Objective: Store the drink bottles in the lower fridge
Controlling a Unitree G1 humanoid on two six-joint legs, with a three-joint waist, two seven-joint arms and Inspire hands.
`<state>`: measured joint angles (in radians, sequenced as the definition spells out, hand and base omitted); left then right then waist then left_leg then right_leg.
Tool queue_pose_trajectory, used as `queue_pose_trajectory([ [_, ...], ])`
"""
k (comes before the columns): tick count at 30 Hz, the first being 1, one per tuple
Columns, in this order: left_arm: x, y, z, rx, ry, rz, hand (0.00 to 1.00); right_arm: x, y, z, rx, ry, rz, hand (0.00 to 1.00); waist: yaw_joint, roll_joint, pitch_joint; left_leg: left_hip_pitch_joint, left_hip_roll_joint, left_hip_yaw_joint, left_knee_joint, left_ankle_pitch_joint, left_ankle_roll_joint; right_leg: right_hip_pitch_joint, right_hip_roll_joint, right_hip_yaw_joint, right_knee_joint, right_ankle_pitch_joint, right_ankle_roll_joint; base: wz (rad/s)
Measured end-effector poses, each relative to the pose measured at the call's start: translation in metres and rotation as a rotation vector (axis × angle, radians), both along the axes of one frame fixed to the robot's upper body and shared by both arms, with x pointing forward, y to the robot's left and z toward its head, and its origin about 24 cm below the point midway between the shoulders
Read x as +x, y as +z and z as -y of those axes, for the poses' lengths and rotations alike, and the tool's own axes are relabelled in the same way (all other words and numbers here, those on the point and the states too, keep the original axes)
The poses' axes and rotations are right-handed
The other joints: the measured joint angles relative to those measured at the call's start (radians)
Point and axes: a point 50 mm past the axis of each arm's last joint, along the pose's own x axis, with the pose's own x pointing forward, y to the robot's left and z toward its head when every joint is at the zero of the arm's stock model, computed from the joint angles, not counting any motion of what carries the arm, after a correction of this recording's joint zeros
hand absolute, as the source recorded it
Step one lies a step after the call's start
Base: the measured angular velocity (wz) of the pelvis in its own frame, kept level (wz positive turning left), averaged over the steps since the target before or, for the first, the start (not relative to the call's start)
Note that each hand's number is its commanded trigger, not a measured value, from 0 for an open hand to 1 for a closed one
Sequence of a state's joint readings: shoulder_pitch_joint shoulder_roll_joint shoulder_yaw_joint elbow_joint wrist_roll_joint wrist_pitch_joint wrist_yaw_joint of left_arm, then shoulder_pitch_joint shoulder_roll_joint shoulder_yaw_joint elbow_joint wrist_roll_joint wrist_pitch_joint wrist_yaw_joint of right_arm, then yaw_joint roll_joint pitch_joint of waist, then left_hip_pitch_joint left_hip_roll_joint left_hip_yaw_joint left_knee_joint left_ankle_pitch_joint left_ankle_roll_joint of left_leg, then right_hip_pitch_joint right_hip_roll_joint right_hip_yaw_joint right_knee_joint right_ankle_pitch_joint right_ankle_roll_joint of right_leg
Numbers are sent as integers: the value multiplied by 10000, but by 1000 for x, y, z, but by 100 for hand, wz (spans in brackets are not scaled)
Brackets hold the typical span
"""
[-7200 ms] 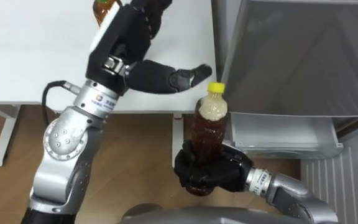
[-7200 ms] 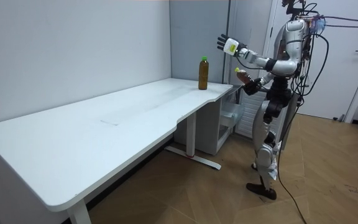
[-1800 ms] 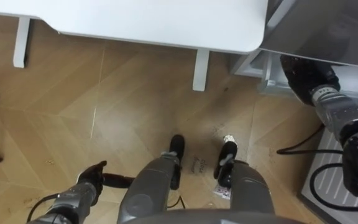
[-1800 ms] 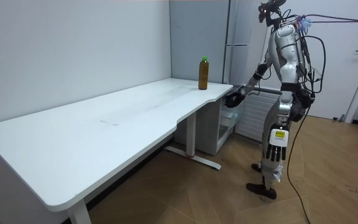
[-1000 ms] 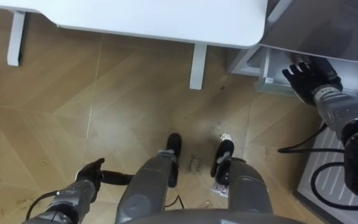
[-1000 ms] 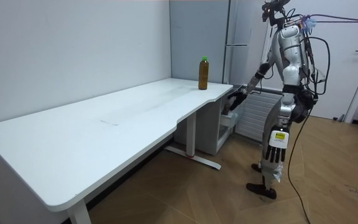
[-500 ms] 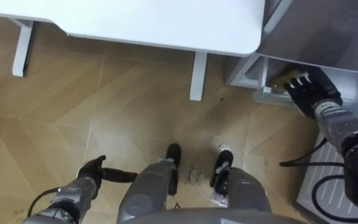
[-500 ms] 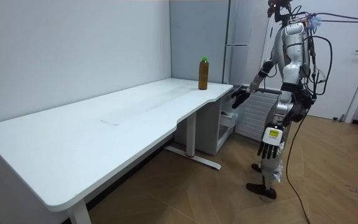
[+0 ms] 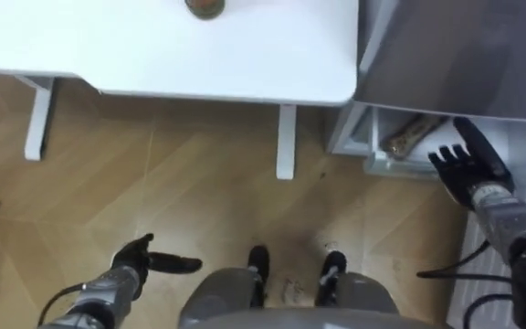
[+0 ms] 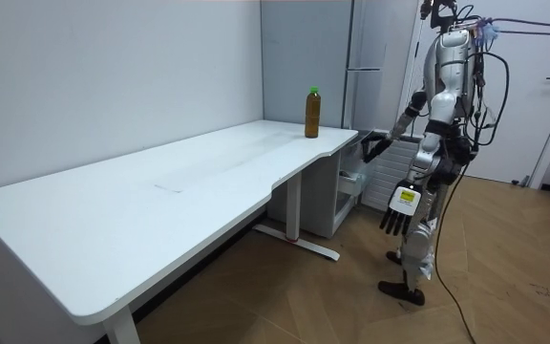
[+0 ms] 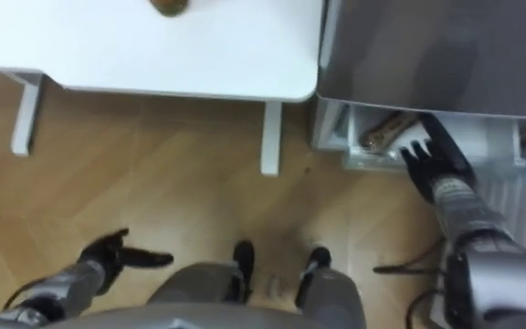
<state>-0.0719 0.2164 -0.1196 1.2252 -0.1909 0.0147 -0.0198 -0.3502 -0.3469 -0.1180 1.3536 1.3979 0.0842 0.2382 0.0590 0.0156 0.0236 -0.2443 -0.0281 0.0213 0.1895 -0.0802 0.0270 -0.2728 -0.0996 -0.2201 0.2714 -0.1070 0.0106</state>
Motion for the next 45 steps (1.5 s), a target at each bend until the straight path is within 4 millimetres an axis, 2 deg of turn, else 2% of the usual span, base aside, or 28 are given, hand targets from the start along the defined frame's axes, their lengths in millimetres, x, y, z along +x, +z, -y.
queue_pose_trajectory([
  [2, -3, -1, 0, 45, -83, -57, 0, -14, -8, -1, -78, 189, -355, 0, -32, -91, -79, 279, 16, 31, -98, -20, -27, 220, 18, 16, -29, -22, -4, -4],
  [6, -11, -2, -2, 114, -22, -216, 0, -42, -22, 1, -273, 434, -1214, 0, -117, -174, -137, 603, 88, 61, -81, -154, -37, 726, 128, 7, -360, 3, 16, 0],
  [9, -27, -4, -7, 217, 445, -338, 0, -68, -35, -5, -92, 256, -1870, 0, -273, -265, -204, 859, 186, 57, -41, -330, -84, 1214, 274, -16, -744, 43, 20, -2],
  [11, -34, -5, -7, 307, 480, -465, 0, -83, -41, -7, -189, 293, -2424, 0, -281, -295, -196, 958, 226, 50, 16, -404, -109, 1383, 337, -8, -884, 80, 7, -3],
  [15, -32, -5, -6, 431, 324, -335, 0, -95, -49, -16, -746, 1417, -3214, 0, -283, -310, -181, 1181, 238, 41, -28, -443, -121, 1635, 362, -27, -989, 71, 11, 0],
  [17, -33, -4, -9, 547, 289, -167, 0, -103, -54, -23, -1049, 2441, -3750, 0, -298, -357, -134, 1462, 238, 27, -125, -487, -130, 1909, 377, -21, -1060, 39, 30, 0],
  [22, -35, -2, -11, 621, 572, 137, 0, -116, -62, -36, -2047, 5078, -4917, 0, -323, -462, -95, 1843, 226, 19, -244, -551, -137, 2208, 373, -1, -1069, -81, 61, -1],
  [26, -47, -5, -9, 523, 891, -28, 0, -132, -66, -40, -2620, 6651, -5690, 0, -291, -511, -106, 2048, 244, 37, -241, -667, -135, 2482, 402, 12, -1200, -102, 69, 0],
  [32, -66, -6, -14, 692, 1770, -302, 0, -163, -71, -38, -3185, 7423, -6908, 0, -277, -512, -124, 2572, 247, 45, -230, -906, -133, 3023, 406, 8, -1218, -285, 138, 0],
  [39, -74, -9, -10, 641, 2374, -461, 0, -179, -75, -45, -3499, 7789, -7665, 0, -305, -416, -146, 2796, 252, 74, -260, -948, -127, 3222, 410, 97, -1221, -301, 149, 0],
  [41, -75, -10, -8, 539, 2982, -432, 0, -185, -76, -48, -3465, 7831, -7884, 0, -331, -313, -183, 2892, 255, 85, -275, -987, -128, 3314, 416, 115, -1208, -352, 157, 0],
  [45, -82, -11, -9, 162, 4815, -288, 0, -200, -76, -45, -3384, 7530, -8322, 0, -335, -282, -191, 3089, 250, 93, -280, -1013, -130, 3505, 416, 134, -1200, -423, 170, 0],
])
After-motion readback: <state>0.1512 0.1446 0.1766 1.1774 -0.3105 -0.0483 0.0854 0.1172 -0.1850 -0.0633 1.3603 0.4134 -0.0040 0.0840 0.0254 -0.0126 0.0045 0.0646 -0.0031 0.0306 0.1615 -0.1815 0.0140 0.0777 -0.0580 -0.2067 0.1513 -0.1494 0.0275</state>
